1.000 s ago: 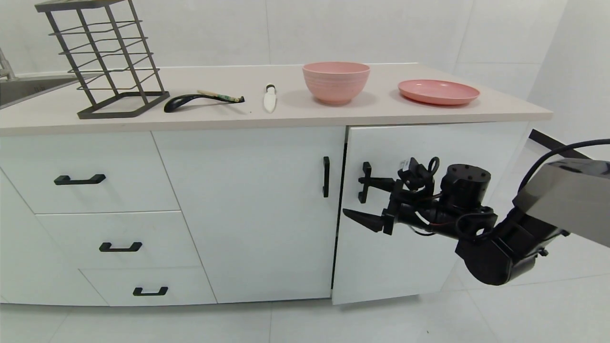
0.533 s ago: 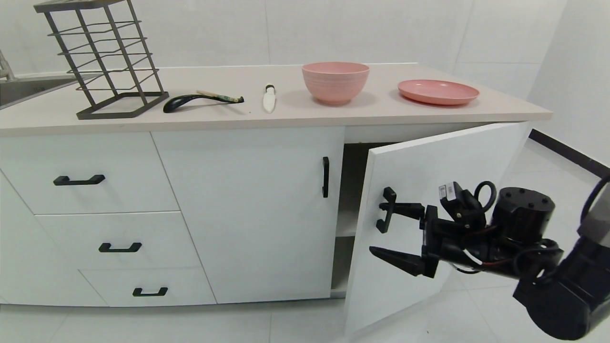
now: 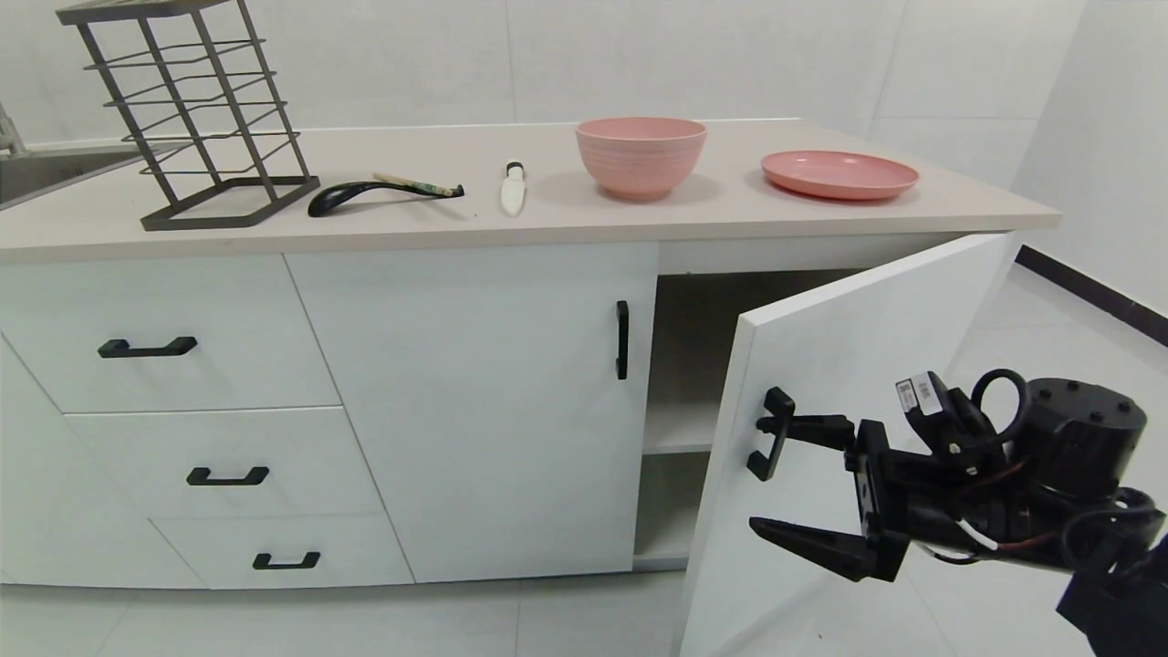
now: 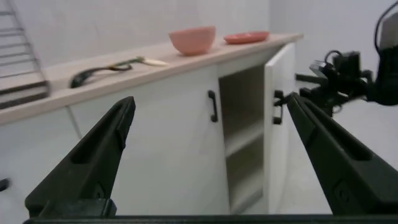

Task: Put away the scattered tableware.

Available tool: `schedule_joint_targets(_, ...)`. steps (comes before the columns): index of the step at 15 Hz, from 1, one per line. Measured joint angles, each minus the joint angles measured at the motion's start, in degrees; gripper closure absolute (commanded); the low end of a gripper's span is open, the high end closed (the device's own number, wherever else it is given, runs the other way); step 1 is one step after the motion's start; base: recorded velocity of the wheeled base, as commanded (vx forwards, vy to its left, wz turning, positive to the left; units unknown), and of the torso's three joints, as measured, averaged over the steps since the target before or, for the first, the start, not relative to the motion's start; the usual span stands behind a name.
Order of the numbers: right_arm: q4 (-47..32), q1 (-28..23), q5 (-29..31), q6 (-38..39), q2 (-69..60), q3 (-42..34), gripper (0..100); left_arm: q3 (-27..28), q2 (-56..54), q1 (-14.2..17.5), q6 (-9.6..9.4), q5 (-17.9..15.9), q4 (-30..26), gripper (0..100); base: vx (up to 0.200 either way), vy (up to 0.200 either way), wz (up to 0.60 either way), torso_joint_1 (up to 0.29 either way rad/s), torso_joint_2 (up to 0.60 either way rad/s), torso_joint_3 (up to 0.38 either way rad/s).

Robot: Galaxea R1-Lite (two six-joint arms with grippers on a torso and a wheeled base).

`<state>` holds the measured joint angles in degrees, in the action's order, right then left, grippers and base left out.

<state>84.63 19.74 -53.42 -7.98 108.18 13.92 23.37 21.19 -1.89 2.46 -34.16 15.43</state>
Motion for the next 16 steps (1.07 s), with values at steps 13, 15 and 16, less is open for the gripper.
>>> schedule_joint_targets(13, 0.6, 0.0, -5.6, -2.2, -2.1, -3.2, 0, 16.4, 82.5, -33.1, -10.58, -7.0, 46.4, 0, 0.0, 0.0, 0.0, 0.0, 0.0, 0.0)
schedule_joint_targets(15, 0.6, 0.0, -5.8, -2.2, -2.1, -3.3, 0, 24.7, 91.1, -36.8, -8.67, -6.0, 51.2, 0, 0.0, 0.0, 0.0, 0.0, 0.0, 0.0)
schedule_joint_targets(16, 0.6, 0.0, -6.0, -2.2, -2.1, -3.3, 0, 28.3, 94.6, -38.6, -7.14, -5.0, 53.1, 0, 0.0, 0.0, 0.0, 0.0, 0.0, 0.0)
